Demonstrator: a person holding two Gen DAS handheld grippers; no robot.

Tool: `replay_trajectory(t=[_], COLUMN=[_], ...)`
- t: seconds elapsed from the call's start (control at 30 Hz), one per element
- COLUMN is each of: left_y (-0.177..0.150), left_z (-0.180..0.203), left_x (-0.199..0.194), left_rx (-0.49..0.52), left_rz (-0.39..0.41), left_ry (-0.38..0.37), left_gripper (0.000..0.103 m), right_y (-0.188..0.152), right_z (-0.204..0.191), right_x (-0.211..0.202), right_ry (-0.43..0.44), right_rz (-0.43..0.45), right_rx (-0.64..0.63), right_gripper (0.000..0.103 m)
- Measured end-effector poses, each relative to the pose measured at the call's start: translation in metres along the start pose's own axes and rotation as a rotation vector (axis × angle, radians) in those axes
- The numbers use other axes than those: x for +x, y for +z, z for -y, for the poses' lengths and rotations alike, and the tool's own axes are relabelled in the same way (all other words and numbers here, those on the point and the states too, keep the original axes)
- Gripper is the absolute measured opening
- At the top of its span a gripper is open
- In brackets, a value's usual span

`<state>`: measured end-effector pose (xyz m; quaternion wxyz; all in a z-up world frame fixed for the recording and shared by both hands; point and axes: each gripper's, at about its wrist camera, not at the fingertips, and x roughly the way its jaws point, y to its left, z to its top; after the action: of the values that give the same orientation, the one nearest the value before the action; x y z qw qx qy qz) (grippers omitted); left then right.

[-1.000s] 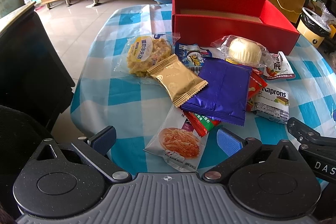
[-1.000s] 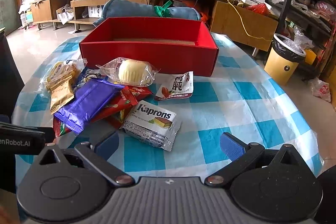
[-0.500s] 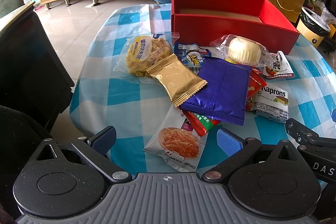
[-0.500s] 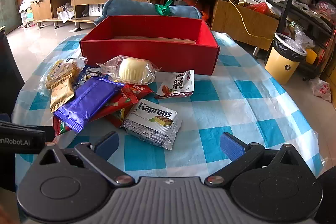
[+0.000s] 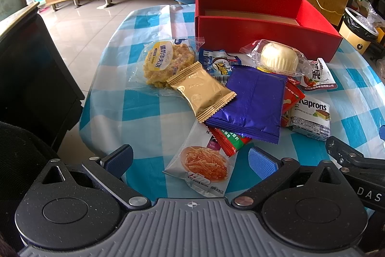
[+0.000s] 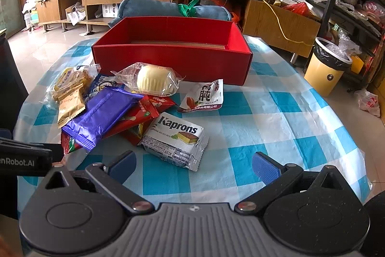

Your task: Organize snacks

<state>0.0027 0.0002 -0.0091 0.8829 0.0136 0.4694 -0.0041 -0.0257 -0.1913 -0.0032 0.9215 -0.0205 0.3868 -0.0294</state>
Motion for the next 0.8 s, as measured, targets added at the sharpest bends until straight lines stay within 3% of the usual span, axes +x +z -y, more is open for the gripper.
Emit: replay_trajectory(t=[0.8], left_y=[0.0004], left_z=[0.0], left_x=[0.0], left_rx=[-0.001], left_rz=[-0.001], left_ry=[0.001], left_gripper=[0.103], right_y=[0.0], right_z=[-0.0023], right_x=[0.001], right_ry=[0.014], right_rz=[-0.011], right_rx=[-0.012], right_gripper=[0.099])
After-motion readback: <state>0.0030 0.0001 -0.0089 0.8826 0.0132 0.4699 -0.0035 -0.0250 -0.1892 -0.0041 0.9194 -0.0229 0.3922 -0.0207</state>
